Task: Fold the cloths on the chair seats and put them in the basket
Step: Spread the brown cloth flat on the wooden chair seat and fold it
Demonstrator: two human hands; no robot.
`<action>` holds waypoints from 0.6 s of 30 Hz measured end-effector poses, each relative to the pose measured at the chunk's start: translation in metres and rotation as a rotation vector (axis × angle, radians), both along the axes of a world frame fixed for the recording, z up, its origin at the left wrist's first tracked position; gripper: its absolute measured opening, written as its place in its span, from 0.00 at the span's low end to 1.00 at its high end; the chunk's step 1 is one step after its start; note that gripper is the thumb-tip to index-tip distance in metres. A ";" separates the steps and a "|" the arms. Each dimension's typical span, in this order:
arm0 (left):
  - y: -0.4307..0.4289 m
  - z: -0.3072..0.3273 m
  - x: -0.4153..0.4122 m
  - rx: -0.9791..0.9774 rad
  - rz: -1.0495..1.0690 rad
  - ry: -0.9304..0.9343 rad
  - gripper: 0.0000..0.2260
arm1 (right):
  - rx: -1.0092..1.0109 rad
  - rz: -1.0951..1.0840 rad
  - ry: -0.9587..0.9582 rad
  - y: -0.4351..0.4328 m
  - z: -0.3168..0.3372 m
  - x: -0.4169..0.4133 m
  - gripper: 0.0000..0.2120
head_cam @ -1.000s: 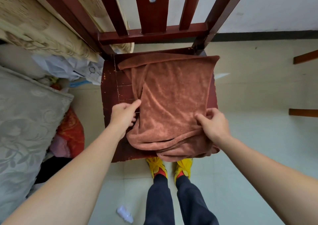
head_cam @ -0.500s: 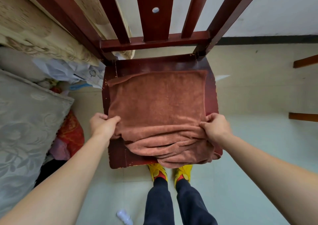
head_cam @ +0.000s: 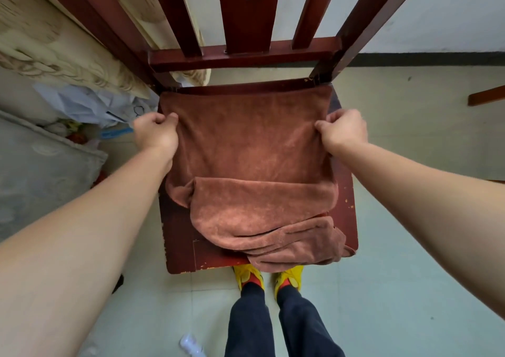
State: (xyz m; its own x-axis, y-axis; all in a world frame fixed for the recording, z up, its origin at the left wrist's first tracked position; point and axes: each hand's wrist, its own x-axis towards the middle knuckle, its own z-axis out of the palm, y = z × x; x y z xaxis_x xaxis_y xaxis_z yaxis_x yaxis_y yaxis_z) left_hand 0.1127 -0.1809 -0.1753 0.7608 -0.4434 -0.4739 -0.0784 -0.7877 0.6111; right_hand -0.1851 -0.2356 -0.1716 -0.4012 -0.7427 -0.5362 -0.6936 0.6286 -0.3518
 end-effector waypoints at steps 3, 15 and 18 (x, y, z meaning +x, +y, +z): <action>-0.009 0.000 0.005 -0.037 0.061 0.018 0.13 | -0.086 -0.014 0.043 -0.018 0.002 -0.001 0.07; 0.111 0.015 -0.043 0.177 0.223 0.206 0.07 | -0.018 -0.096 -0.139 0.114 0.015 -0.031 0.14; 0.158 0.023 -0.083 0.276 0.183 0.454 0.09 | 0.133 -0.065 -0.147 0.179 0.017 -0.037 0.16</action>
